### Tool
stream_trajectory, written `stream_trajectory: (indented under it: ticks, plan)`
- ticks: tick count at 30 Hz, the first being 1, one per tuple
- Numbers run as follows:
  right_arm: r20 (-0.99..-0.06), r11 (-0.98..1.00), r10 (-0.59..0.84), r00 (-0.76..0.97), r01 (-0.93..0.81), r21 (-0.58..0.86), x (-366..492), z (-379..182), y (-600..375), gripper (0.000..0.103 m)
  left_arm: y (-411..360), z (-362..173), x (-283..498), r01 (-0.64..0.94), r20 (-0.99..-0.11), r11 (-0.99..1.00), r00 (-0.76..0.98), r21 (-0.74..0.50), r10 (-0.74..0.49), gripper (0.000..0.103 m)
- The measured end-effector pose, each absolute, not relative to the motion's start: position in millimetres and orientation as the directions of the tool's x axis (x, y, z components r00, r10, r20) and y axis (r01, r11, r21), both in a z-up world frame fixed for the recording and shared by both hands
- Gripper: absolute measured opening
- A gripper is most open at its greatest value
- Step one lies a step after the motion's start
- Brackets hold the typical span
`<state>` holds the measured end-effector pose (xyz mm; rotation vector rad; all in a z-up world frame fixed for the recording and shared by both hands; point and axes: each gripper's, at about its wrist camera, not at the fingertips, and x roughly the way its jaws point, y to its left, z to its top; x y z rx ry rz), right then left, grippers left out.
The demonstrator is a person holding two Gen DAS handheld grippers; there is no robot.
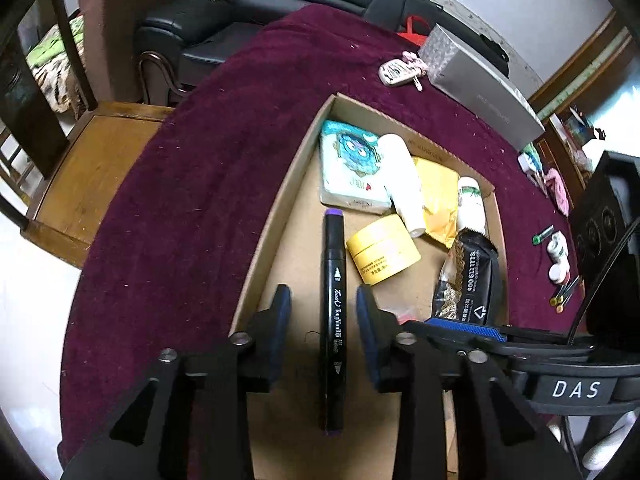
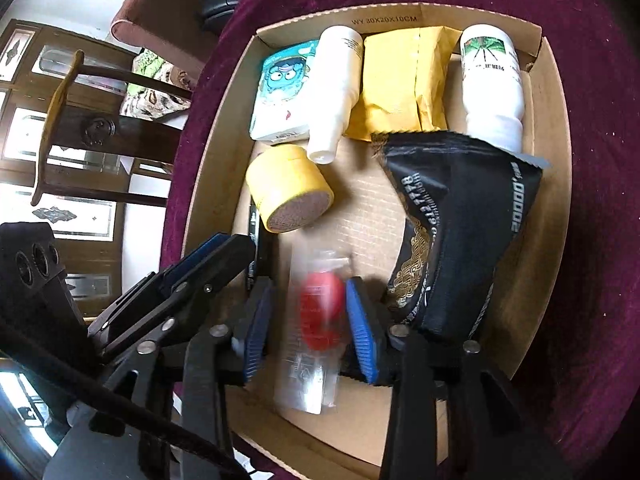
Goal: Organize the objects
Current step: 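Lower the marker and blister pack into the tray and open both grippers, then withdraw both grippers from the tray back over the markers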
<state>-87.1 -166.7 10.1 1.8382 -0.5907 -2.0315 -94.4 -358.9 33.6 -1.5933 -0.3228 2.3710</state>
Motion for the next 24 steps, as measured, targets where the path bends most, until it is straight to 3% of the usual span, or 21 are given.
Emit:
stream_trajectory:
  ticks: [11,14,24]
  plan:
    - [-0.836,-0.847,-0.526,-0.157,0.013,0.531,-78.5,33.0,-169.6,0.045,-366.6,49.3,-87.0,-0.050,-0.851,-0.918,-0.358,-0.392,0.383,0.038]
    - [-0.827,-0.844,-0.531,-0.182,0.028,0.536,-73.3,42.7,-165.5,0.052,-362.7,57.1,-81.3,-0.053,-0.857,-0.927,-0.364,-0.372,0.365,0.038]
    - [-0.766,-0.792,-0.584,-0.269,-0.019,0.610,-46.3,64.7,-101.2,0.055,-304.8,107.1,-46.3,-0.205,-0.859,-0.952,-0.418,-0.227,0.295,0.042]
